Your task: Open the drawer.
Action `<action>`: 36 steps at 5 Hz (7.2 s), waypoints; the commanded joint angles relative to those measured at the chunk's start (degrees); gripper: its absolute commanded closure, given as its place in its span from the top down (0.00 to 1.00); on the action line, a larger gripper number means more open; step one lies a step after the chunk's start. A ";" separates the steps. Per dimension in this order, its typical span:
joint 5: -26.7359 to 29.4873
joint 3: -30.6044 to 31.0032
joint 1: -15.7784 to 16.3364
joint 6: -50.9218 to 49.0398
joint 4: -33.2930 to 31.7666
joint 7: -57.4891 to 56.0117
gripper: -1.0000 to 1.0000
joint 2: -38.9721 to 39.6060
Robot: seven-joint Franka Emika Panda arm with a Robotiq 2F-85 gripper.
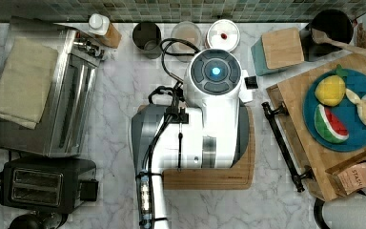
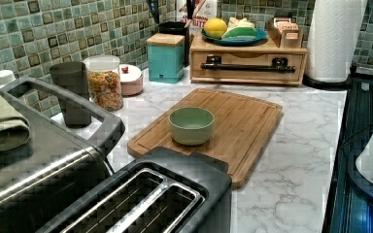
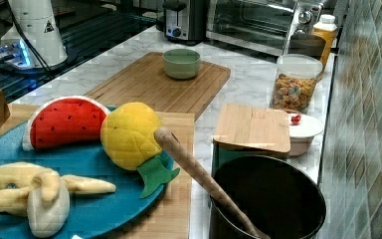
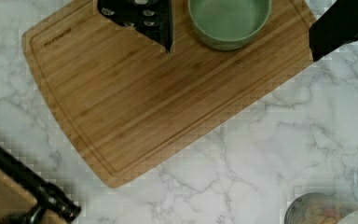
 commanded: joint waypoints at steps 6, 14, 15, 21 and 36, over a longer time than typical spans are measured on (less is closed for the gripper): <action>-3.77 -11.66 -8.78 28.61 -29.47 -70.26 1.00 -10.81; 2.88 -16.49 -16.01 49.18 -32.08 -90.56 1.00 1.65; 7.77 -16.05 -16.79 51.12 -32.21 -94.08 1.00 4.31; 12.81 -14.63 -14.64 61.66 -39.96 -92.13 1.00 7.27; 20.16 1.11 8.37 44.22 -57.33 -60.16 1.00 -16.15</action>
